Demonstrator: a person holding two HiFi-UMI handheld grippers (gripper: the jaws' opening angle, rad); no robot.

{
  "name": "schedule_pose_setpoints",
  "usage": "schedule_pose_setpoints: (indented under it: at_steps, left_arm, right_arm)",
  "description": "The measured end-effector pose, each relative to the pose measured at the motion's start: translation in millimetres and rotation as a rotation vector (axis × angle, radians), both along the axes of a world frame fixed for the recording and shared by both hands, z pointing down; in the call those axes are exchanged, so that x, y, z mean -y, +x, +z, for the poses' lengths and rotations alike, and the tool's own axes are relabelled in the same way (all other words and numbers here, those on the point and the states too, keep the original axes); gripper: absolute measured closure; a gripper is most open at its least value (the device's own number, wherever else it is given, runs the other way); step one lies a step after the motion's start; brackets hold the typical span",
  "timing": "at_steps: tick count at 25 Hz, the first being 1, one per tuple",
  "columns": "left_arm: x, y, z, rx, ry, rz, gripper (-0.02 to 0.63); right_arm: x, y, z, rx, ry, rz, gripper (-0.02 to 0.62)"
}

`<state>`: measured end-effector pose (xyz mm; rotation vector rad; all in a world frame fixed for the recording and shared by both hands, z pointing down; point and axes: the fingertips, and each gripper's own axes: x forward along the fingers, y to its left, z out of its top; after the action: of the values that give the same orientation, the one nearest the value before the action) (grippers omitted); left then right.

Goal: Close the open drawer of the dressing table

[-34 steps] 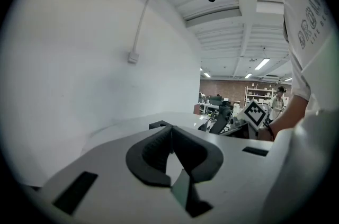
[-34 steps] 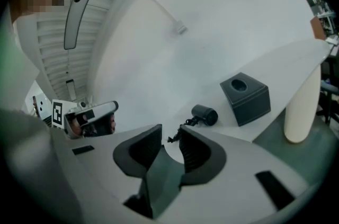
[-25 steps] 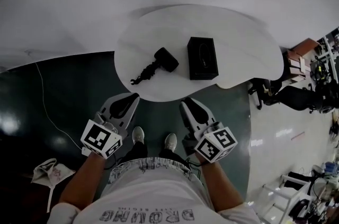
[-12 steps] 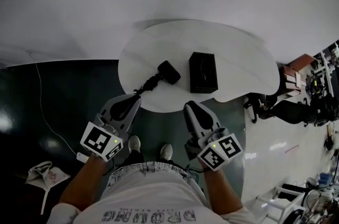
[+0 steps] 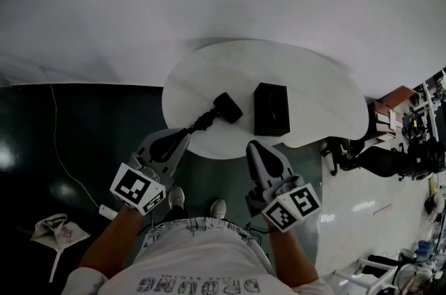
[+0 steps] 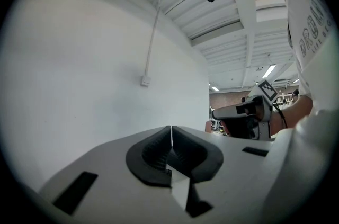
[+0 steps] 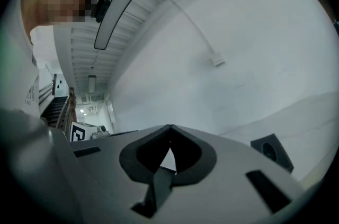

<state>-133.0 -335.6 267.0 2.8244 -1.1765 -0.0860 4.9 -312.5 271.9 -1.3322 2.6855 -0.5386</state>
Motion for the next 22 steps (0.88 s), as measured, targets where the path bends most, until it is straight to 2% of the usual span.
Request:
schedule_pose_setpoints:
  at_steps: [12,22]
  left_arm:
    - [-0.9,-3.9,0.0,-0.009,-0.005,-0.007,0.584]
    - [-5.2,-1.9,1.6,0.004,-0.013,-0.011,0.584]
  right_arm:
    - [1.3,-10.7,-4.1,-0.018,0.019,-0.033,0.588]
    - [-2.3,-9.4,7.8,-0.019,-0.014,-0.038,0.588]
